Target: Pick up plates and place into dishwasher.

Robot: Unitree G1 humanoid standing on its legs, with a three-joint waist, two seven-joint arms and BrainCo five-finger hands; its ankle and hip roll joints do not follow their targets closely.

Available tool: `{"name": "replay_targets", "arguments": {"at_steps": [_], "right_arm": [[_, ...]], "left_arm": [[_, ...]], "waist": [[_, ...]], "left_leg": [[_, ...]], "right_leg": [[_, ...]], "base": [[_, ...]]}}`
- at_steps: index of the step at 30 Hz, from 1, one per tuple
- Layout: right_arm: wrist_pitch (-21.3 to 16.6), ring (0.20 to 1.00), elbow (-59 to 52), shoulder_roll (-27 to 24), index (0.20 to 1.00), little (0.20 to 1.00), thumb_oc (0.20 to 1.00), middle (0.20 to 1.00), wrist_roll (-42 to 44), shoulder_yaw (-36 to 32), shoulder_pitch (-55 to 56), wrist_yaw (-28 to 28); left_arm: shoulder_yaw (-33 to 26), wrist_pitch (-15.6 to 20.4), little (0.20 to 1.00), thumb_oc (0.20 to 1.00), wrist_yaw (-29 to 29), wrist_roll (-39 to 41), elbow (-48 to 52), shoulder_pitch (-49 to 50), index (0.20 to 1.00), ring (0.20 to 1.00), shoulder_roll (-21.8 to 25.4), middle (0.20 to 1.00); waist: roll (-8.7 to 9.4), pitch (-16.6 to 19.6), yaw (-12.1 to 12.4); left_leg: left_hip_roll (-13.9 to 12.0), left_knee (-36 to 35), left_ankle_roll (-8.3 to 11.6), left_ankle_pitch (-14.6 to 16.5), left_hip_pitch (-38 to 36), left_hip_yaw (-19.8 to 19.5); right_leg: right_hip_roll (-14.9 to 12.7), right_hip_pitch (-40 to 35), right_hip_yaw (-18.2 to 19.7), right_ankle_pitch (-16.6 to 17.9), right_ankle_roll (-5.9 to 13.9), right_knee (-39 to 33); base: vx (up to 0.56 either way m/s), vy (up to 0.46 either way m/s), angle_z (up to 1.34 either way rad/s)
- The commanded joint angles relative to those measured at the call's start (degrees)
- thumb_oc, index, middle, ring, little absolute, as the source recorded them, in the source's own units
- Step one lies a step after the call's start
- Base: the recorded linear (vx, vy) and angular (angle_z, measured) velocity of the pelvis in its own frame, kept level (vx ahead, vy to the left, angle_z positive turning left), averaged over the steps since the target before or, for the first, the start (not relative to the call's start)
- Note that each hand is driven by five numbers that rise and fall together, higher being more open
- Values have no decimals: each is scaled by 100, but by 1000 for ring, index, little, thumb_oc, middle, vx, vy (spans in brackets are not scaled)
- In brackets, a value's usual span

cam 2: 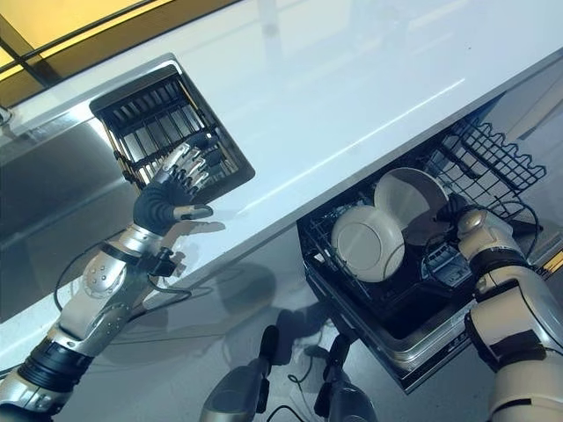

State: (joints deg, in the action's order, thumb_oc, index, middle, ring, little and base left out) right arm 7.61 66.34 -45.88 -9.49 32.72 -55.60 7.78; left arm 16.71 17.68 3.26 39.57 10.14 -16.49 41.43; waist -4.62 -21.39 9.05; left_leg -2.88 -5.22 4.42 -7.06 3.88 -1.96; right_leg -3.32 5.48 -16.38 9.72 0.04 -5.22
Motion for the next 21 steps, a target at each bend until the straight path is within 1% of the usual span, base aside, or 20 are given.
{"name": "replay_targets", "arguments": {"at_steps": [1,4,6,7,8,9,10,11,12,13,14,15,16,18,19,20,21], "right_arm": [[-247,200,71,-359,200,200,200,200,-140,720,-1084,126],[-286,200,142,-292,200,200,200,200,-9,809,-1168,302],[-240,200,160,-266,200,200,200,200,175,787,-1167,254],[-168,645,174,-251,645,645,645,645,433,701,-1152,-33],[-23,1000,155,-247,1000,1000,1000,1000,672,512,-1124,-396],[19,1000,127,-248,1000,1000,1000,1000,902,373,-1079,-597],[68,1000,72,-218,1000,1000,1000,1000,1279,8,-1007,-1083],[76,1000,48,-202,1000,1000,1000,1000,1216,-182,-937,-1222],[-12,1000,3,-165,1000,1000,1000,1000,1451,-453,-811,-1704],[-23,1000,-15,-132,1000,1000,1000,1000,1476,-640,-735,-1903],[-124,1000,-73,-81,1000,1000,1000,1000,1680,-877,-600,-2271],[-106,1000,-128,-49,1000,1000,1000,1000,1650,-971,-538,-2343],[-124,1000,-266,30,1000,1000,1000,1000,1703,-1212,-351,-2749],[-135,1000,-381,103,1000,1000,1000,1000,1712,-1435,-167,-3174],[-194,1000,-424,149,1000,1000,1000,1000,1683,-1538,-87,-3484],[-249,1000,-414,187,1000,1000,1000,1000,1557,-1644,-6,-3788],[-265,1000,-418,194,1000,1000,1000,1000,1498,-1687,29,-3935]], "left_arm": [[66,407,1000,1000,-58,105,293,-480,1000,1000,160,1000],[61,377,1000,1000,-70,109,280,-513,1000,1000,156,1000],[52,369,1000,1000,-58,142,274,-534,1000,1000,160,1000],[32,360,1000,1000,-41,184,276,-537,1000,1000,164,1000],[18,349,1000,1000,-29,217,283,-530,1000,1000,169,1000],[-2,358,1000,1000,-3,242,280,-504,1000,1000,177,1000],[-50,390,1000,1000,64,277,268,-440,1000,1000,148,1000],[-63,401,1000,1000,81,276,268,-410,1000,1000,131,1000],[-79,419,1000,1000,105,276,298,-344,1000,1000,86,1000],[-81,424,1000,1000,132,272,288,-310,1000,1000,27,1000],[-71,426,1000,1000,159,275,303,-259,1000,1000,-55,1000],[-55,431,1000,1000,148,255,307,-239,1000,1000,-82,1000],[-7,469,1000,1000,143,173,310,-179,1000,1000,-192,1000],[127,505,1000,1000,24,20,278,-205,1000,1000,-326,1000],[197,533,1000,1000,-44,-24,266,-246,1000,1000,-368,1000],[269,542,1000,1000,-94,-60,235,-307,1000,1000,-421,1000],[317,549,1000,1000,-131,-88,211,-344,1000,1000,-449,1000]], "waist": [[-139,-283,128],[-149,-281,157],[-153,-285,154],[-156,-280,147],[-158,-275,128],[-157,-269,119],[-168,-255,83],[-169,-245,70],[-179,-225,36],[-179,-209,14],[-177,-189,-19],[-176,-185,-25],[-180,-178,-78],[-179,-204,-126],[-177,-232,-168],[-167,-290,-195],[-155,-298,-208]], "left_leg": [[155,22,-71,385,429,201],[157,22,-67,373,442,205],[157,22,-70,380,433,222],[154,22,-70,382,430,241],[156,22,-71,389,418,259],[157,22,-74,399,403,267],[161,29,-78,423,375,292],[160,37,-79,442,359,303],[163,53,-88,470,330,332],[173,71,-103,498,306,343],[184,110,-127,547,255,363],[186,127,-136,563,233,380],[188,285,-165,641,222,428],[203,633,-212,779,266,475],[204,869,-245,879,302,534],[203,1175,-276,1045,346,577],[211,1342,-296,1094,416,592]], "right_leg": [[-269,157,-129,-736,406,261],[-289,174,-162,-735,405,271],[-296,170,-168,-732,405,266],[-296,171,-163,-730,404,266],[-292,168,-152,-725,406,264],[-291,163,-144,-721,410,261],[-290,160,-128,-724,414,272],[-287,159,-116,-738,411,289],[-280,153,-90,-755,407,319],[-277,146,-70,-777,403,355],[-278,130,-41,-824,391,432],[-280,127,-31,-850,384,476],[-295,128,-16,-939,344,644],[-335,148,-16,-1078,288,943],[-357,157,-28,-1167,240,1119],[-399,158,-30,-1293,196,1332],[-423,188,-35,-1307,170,1409]], "base": [[0,0,0],[0,0,0],[0,0,0],[-14,37,0],[-13,45,0],[-16,71,0],[-13,72,0],[-11,106,-1],[5,95,-1],[17,136,-2],[18,106,-2],[5,160,-3],[-10,148,-3],[-20,156,-7],[-23,123,-17],[-34,95,-20],[-9,73,-17]]}}
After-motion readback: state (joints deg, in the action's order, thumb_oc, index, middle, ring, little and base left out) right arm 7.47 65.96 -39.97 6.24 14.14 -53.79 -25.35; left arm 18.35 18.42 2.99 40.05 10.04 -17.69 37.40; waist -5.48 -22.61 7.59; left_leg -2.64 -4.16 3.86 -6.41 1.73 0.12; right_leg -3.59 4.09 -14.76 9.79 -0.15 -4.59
